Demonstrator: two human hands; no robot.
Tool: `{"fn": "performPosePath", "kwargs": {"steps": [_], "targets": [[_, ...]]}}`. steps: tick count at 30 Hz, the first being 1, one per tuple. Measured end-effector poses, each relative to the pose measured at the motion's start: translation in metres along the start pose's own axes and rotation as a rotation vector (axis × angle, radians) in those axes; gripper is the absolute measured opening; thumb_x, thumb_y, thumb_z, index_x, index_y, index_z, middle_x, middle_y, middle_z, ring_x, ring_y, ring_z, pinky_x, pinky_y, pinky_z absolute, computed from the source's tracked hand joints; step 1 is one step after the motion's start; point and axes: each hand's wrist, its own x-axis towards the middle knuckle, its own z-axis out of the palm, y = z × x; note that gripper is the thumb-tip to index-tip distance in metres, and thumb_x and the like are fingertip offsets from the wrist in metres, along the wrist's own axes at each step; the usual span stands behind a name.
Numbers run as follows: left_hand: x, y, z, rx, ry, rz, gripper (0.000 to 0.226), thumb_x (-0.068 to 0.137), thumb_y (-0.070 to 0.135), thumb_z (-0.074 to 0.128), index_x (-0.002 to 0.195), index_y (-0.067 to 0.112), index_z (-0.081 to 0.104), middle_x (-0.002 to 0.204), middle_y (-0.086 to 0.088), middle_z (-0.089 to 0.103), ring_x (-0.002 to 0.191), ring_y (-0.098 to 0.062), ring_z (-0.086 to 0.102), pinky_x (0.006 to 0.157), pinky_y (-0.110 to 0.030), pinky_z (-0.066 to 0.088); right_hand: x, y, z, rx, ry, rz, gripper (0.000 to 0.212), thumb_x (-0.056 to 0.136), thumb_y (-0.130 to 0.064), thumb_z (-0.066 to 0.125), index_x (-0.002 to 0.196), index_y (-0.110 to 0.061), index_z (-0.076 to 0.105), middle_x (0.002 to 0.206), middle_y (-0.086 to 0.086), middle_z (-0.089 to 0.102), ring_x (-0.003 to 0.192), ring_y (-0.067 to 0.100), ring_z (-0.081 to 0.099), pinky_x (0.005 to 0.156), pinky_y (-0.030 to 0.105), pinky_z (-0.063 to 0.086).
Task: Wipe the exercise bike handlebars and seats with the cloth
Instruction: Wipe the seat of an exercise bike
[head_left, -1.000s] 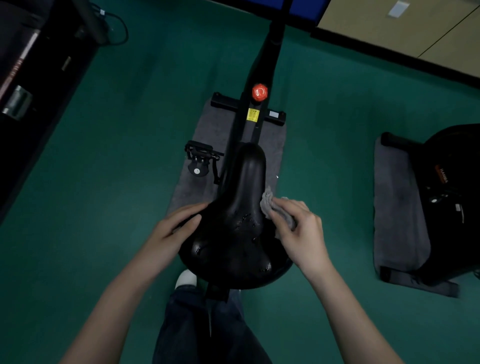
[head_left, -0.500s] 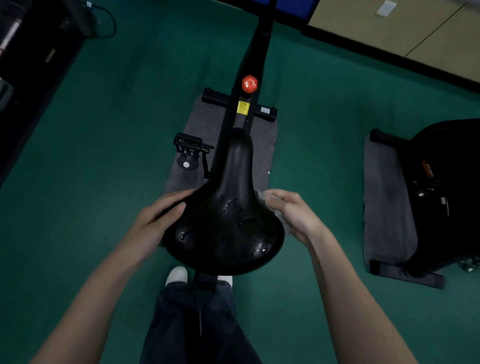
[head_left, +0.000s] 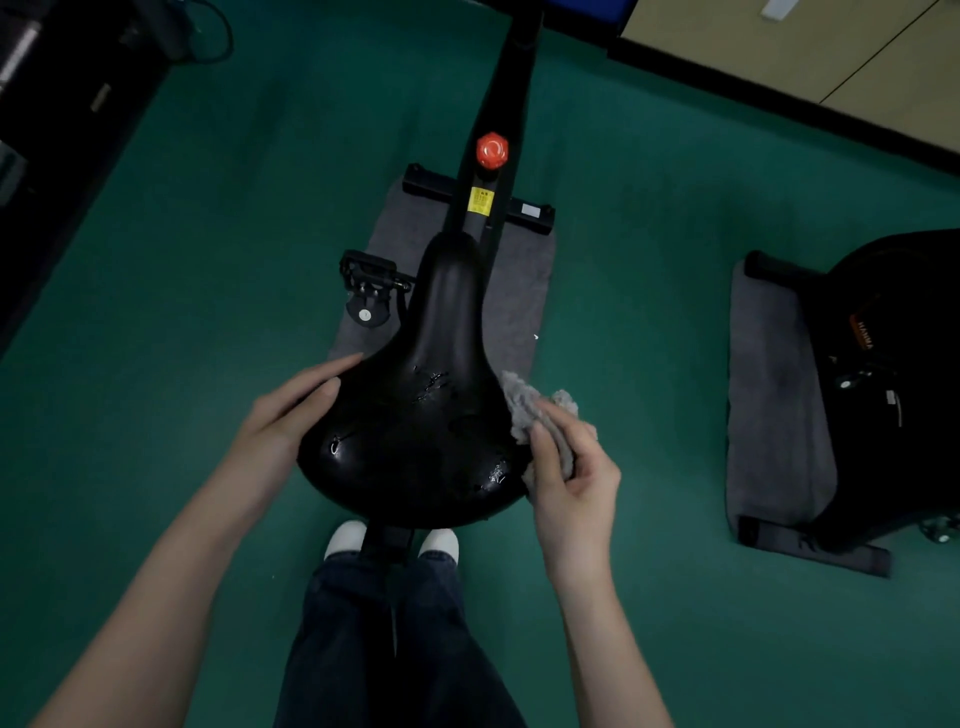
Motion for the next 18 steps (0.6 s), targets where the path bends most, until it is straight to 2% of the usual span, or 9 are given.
{"fn": "performPosePath", "kwargs": {"steps": [3,5,8,10,13,16,18], "targets": [[-0.001,0.0,0.003,-0.02,0.036,-0.007,0.033,0.087,0.023,0.052,0.116,0.019,0.065,0.122,0.0,0.066,0.12,-0.015,0.057,0.106,-0.029,0.04,-0.005,0.002,0.006,-0.006,0.094,-0.022,0.027,0.091,0.002,0.059,0.103,-0.021,0.068,0.108,0.011,0.064,0.101,-0.003,0.062,0.092,0.012,0.044],[-0.001,-0.001,0.003,-0.035,0.042,-0.006,0.031,0.087,0.022,0.051,0.114,0.02,0.066,0.12,0.002,0.067,0.119,-0.013,0.058,0.101,-0.023,0.044,-0.014,0.003,0.012,-0.078,0.16,-0.124,0.026,0.09,0.002,0.059,0.106,-0.017,0.067,0.107,0.009,0.065,0.103,-0.001,0.061,0.092,0.011,0.044],[-0.002,-0.002,0.004,-0.042,0.047,0.006,0.028,0.091,0.02,0.05,0.113,0.022,0.067,0.118,0.004,0.068,0.117,-0.011,0.059,0.094,-0.017,0.046,-0.041,0.007,0.023,-0.257,0.154,-0.397,0.026,0.087,0.003,0.061,0.109,-0.006,0.069,0.108,0.002,0.069,0.109,0.012,0.059,0.093,0.026,0.05],[-0.002,-0.002,0.005,-0.047,0.05,0.007,0.027,0.093,0.017,0.049,0.113,0.022,0.066,0.116,0.006,0.069,0.114,-0.008,0.06,0.089,-0.012,0.047,-0.048,0.01,0.024,-0.309,0.102,-0.493,0.025,0.087,0.004,0.061,0.109,-0.003,0.069,0.11,0.003,0.07,0.11,0.015,0.058,0.094,0.036,0.05],[-0.002,0.0,0.005,-0.035,0.046,0.007,0.027,0.096,0.014,0.046,0.113,0.022,0.065,0.116,0.007,0.068,0.112,-0.006,0.06,0.086,-0.01,0.046,-0.028,0.008,0.022,-0.351,0.087,-0.493,0.023,0.088,0.002,0.061,0.109,-0.004,0.07,0.107,0.002,0.07,0.107,0.014,0.059,0.091,0.041,0.051],[-0.003,0.0,0.003,-0.004,0.032,0.007,0.027,0.097,0.017,0.047,0.114,0.026,0.065,0.121,0.005,0.066,0.117,-0.008,0.058,0.098,-0.019,0.044,-0.019,0.003,0.027,-0.366,0.199,-0.383,0.023,0.089,0.001,0.062,0.109,-0.007,0.071,0.105,-0.002,0.068,0.107,0.007,0.057,0.09,0.037,0.052],[-0.003,0.0,0.001,0.006,0.02,0.011,0.027,0.096,0.018,0.047,0.114,0.027,0.065,0.122,0.004,0.065,0.119,-0.009,0.056,0.106,-0.027,0.039,-0.034,0.004,0.035,-0.391,0.243,-0.42,0.025,0.088,0.003,0.063,0.109,-0.005,0.07,0.106,-0.001,0.069,0.109,0.01,0.057,0.09,0.042,0.053]]}}
